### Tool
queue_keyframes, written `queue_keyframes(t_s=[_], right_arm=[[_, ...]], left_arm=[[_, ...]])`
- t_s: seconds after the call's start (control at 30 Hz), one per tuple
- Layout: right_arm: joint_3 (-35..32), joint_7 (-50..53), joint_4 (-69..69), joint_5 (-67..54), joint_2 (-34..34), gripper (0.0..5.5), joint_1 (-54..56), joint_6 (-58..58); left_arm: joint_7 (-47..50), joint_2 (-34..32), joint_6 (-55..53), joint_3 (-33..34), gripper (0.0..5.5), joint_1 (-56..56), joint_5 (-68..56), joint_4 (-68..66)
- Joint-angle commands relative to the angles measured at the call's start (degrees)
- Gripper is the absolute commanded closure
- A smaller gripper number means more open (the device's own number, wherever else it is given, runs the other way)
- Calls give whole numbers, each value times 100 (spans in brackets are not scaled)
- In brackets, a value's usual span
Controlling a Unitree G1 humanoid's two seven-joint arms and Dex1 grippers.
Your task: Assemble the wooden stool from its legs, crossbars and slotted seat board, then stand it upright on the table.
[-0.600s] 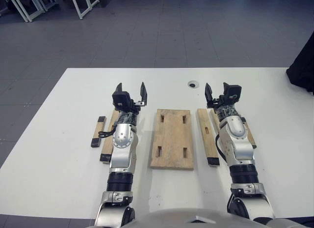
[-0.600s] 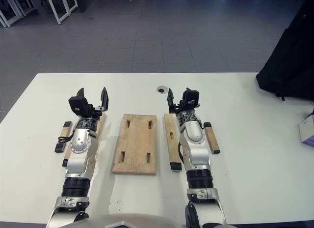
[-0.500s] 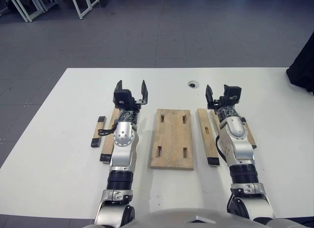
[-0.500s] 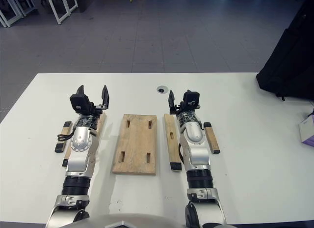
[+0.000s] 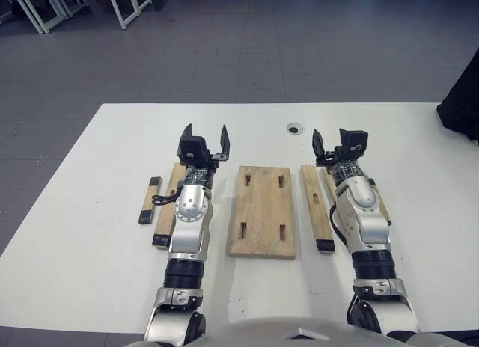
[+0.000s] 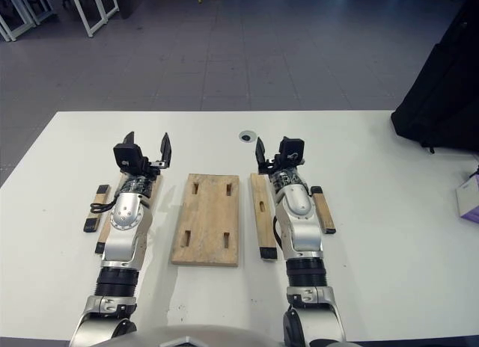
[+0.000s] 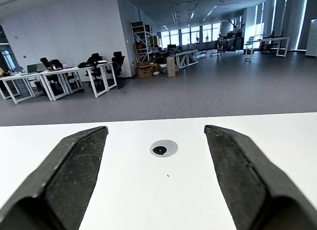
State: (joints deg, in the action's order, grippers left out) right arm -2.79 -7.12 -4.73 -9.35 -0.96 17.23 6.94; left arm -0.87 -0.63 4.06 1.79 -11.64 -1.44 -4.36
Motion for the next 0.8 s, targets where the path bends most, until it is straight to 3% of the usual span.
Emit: queue_keyframes(t_s=[0.03, 0.2, 0.53, 0.8], right_arm=[[-32, 35, 181, -104, 62, 190, -104, 170], [-113, -195, 379, -680, 216, 190, -149, 534], [-36, 141, 86, -321, 161, 190, 6, 638], [-65, -76, 357, -100, -362, 190, -173, 747]], left_arm=[[-71, -63, -416, 33, 127, -87, -86, -13], [-78, -42, -581, 2, 127, -133, -98, 61], [-33, -53, -753, -237, 127, -54, 127, 299], [-70, -164, -146, -165, 127, -64, 205, 417]])
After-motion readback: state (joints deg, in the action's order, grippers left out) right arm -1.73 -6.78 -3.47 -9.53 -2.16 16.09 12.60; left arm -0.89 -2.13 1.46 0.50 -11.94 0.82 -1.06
